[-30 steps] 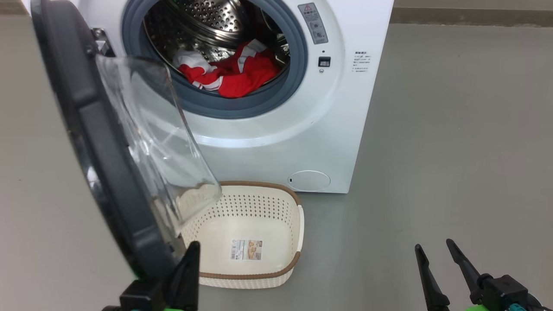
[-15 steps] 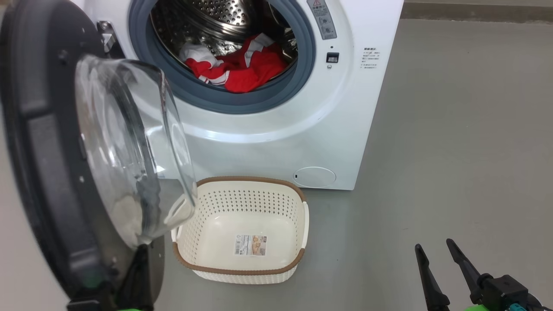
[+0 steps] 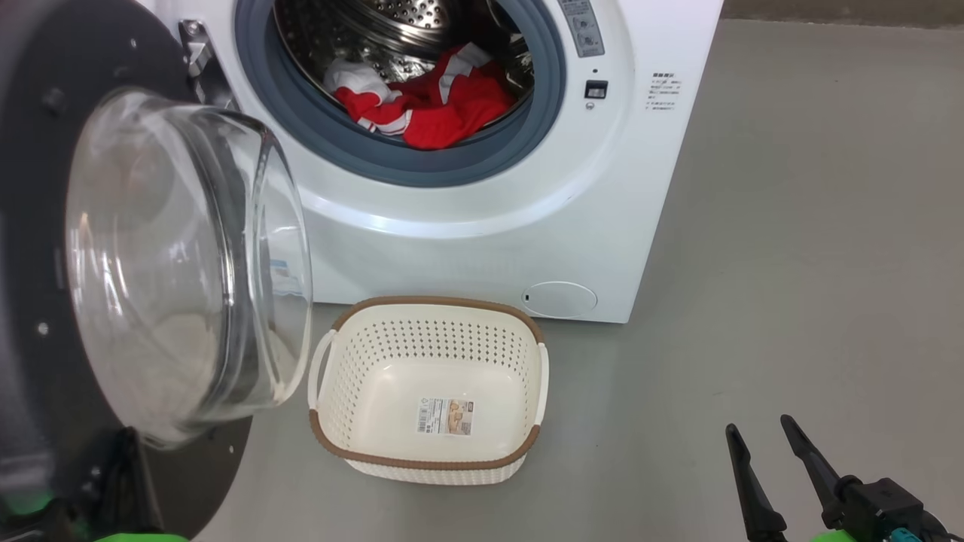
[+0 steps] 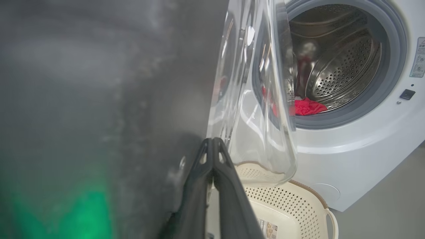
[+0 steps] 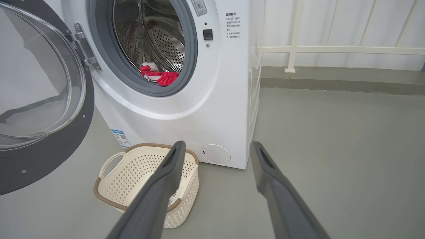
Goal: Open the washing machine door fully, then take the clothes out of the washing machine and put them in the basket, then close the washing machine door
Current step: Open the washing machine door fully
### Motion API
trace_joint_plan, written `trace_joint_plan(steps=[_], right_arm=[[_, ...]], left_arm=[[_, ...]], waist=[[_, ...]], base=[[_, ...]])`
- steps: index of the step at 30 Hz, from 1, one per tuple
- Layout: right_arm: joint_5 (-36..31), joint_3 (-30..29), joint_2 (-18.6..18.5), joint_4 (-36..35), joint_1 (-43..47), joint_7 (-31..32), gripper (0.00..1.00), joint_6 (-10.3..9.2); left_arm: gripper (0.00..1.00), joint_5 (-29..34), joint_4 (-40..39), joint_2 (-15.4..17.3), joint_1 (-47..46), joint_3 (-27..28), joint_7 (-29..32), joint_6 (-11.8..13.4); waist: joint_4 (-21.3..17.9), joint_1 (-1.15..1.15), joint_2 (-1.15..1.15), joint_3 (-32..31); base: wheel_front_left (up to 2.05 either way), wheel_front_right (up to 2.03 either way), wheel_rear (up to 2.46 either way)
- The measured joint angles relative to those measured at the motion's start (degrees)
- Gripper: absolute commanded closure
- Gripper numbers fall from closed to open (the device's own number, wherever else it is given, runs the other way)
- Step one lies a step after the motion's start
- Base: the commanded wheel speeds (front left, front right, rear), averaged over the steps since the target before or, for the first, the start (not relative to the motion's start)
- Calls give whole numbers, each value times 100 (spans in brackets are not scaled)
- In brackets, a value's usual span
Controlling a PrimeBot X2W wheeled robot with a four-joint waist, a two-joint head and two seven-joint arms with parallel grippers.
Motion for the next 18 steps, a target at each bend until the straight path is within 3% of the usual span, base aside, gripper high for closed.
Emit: trace_joint_plan(steps=[8,18], right_arm=[[-3,-43,0,-13,-12,0,0,0],[-62,-116,0,-32,-147,0,0,0]], left_arm=[[100,-26,154,1,58,613,-42,-107],[100,183,669,10,-238,1563,-47,-565]], waist=[[68,0,0,83],[97,0,0,235]], base=[[0,0,0],[0,0,0]])
